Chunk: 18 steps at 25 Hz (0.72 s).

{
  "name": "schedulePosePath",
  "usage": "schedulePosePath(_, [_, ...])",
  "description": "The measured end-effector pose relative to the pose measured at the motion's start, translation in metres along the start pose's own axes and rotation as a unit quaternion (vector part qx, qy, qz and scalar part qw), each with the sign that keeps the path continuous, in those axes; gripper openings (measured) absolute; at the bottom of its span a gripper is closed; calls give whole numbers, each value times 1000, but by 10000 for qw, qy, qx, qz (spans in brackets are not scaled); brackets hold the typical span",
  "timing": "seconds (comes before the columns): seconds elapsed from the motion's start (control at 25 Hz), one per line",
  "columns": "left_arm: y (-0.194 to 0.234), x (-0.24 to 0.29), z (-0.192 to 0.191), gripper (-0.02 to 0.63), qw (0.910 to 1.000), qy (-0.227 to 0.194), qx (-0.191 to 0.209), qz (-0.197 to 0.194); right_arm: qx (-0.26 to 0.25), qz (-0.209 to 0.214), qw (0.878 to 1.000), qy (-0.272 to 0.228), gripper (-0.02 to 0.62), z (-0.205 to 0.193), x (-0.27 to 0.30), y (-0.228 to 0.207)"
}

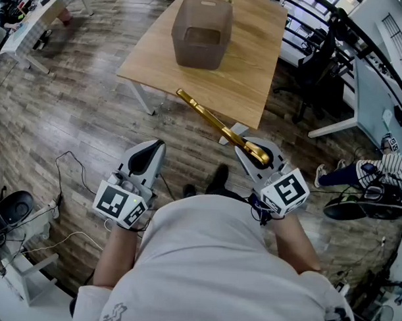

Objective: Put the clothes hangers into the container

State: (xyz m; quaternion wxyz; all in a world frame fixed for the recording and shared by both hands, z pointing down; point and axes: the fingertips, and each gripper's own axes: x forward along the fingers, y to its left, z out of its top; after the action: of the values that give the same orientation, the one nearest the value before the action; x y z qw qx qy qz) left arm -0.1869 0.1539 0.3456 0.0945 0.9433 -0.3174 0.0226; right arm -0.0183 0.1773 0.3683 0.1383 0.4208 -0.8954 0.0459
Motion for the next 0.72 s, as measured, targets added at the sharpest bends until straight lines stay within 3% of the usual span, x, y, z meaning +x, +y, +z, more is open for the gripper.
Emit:
schedulePosePath(0.44, [11,4,-2,6,10000,-26,-24,-21,-32,-50,10000,18,69,-1,9,-6])
schedulePosePath(0.72, [19,27,-3,6,10000,14,-17,68,-56,81,9999,16,69,-4,21,-32])
